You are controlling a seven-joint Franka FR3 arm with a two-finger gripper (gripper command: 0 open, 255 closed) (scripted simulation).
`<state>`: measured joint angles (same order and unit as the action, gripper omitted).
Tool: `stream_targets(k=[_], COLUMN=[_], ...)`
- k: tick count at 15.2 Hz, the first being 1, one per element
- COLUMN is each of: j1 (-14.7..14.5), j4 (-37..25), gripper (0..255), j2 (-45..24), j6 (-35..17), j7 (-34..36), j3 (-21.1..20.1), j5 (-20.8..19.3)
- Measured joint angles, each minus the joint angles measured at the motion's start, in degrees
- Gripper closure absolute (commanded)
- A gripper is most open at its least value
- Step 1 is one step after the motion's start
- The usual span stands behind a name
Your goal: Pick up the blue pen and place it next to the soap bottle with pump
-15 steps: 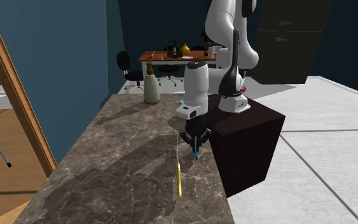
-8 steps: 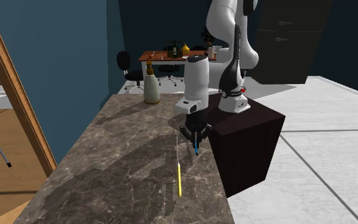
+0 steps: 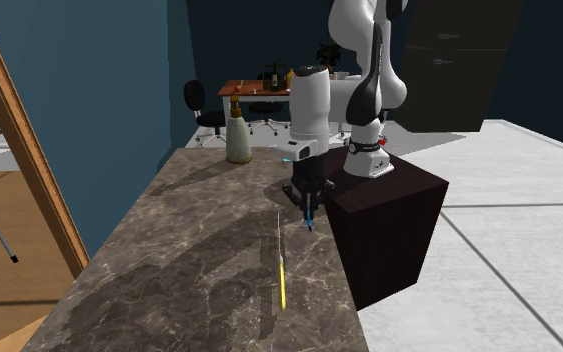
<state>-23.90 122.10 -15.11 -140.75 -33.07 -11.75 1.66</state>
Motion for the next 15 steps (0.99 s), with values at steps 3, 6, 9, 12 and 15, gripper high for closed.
stream_targets(k=[3,6,9,12,15], j1=[0.0,0.2,0.3,0.4,0.5], j4=[-0.4,-1.1,-1.7,-2.5,-3.5], gripper=[255,255,255,255,255], j2=[1.5,3.1,4.5,5.9,7.0], j6=[1.9,4.1,6.1,8.2,10.4], j7=[0.0,-0.1,-0.2,-0.4,-0.4], j3=[-0.2,-0.3,-0.4,-0.4,-0.4], j5=[0.3,0.6,1.0,1.2,1.5])
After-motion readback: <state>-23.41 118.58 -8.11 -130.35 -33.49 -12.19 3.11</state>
